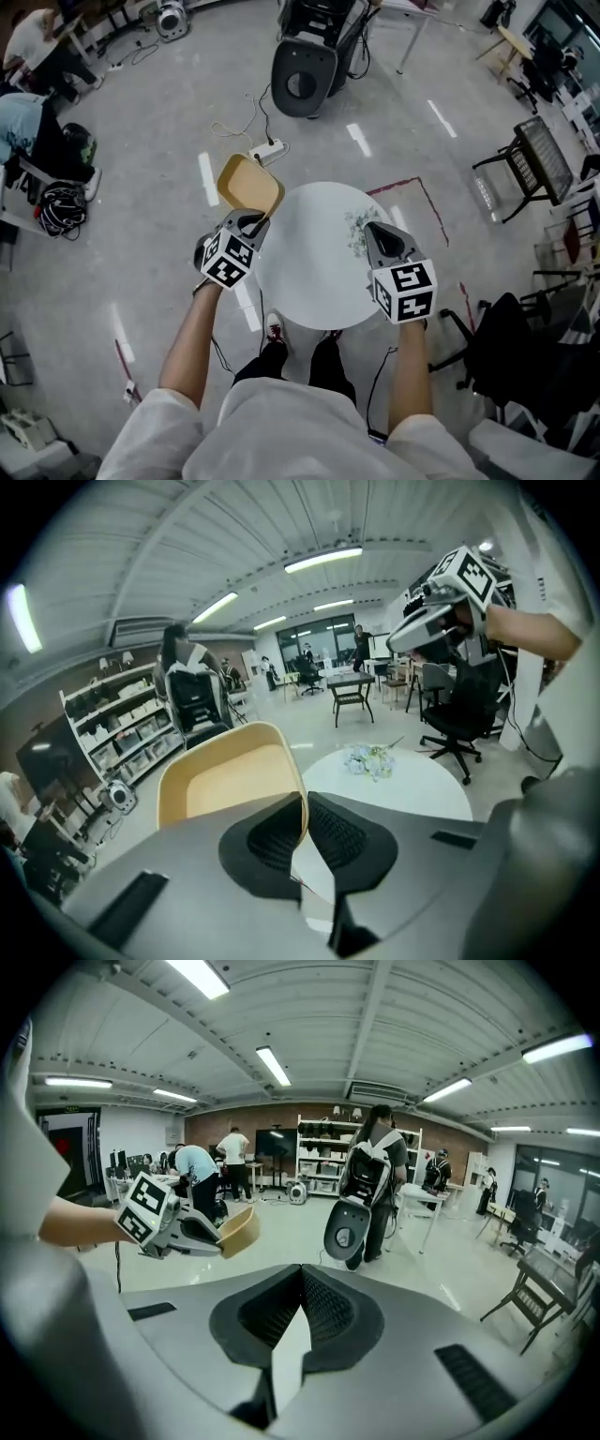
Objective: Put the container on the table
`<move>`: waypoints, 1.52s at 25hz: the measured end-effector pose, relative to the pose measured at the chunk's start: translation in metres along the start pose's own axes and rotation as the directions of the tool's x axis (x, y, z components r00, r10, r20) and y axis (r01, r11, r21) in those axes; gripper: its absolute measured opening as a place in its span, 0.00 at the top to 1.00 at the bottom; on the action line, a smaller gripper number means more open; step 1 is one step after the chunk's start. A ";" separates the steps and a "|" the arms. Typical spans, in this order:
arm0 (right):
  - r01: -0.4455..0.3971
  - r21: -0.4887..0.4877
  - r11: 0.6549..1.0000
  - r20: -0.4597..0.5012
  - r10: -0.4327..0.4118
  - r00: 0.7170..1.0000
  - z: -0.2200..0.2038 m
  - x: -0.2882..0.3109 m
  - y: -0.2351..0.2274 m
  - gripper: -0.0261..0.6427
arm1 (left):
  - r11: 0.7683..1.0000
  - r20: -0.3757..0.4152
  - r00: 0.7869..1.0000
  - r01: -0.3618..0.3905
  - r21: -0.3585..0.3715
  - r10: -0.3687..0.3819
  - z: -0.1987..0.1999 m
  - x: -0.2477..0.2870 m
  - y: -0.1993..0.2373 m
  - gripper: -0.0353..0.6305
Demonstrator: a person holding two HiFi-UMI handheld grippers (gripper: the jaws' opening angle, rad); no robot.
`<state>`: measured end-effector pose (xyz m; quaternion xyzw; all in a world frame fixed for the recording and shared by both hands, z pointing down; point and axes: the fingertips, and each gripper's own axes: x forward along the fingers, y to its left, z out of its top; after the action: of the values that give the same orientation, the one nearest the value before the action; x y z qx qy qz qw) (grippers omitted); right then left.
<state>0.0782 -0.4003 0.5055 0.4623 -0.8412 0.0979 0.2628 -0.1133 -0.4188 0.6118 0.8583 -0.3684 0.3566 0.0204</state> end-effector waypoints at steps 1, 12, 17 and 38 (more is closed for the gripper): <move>-0.005 0.013 1.000 -0.015 0.005 1.000 -0.009 0.009 -0.006 0.94 | 1.000 -0.029 0.999 0.021 -0.003 -0.021 -0.010 0.019 -0.005 0.89; -0.086 0.112 0.990 -0.108 0.099 0.989 -0.097 0.066 -0.049 0.94 | 0.976 -0.342 0.931 0.180 0.122 -0.129 -0.113 0.191 -0.057 0.89; -0.080 0.113 0.990 -0.173 0.099 0.980 -0.121 0.067 -0.066 0.94 | 0.971 -0.402 0.907 0.196 0.134 -0.127 -0.131 0.223 -0.066 0.89; -0.054 -0.039 0.998 0.062 0.056 0.997 0.043 0.021 -0.068 0.94 | 0.958 0.197 0.979 0.001 -0.286 0.058 0.070 0.018 0.040 0.91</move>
<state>0.1100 -0.4705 0.4754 0.4367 -0.8632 0.0748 0.2421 -0.0886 -0.4803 0.5617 0.8730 -0.4283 0.2104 0.1008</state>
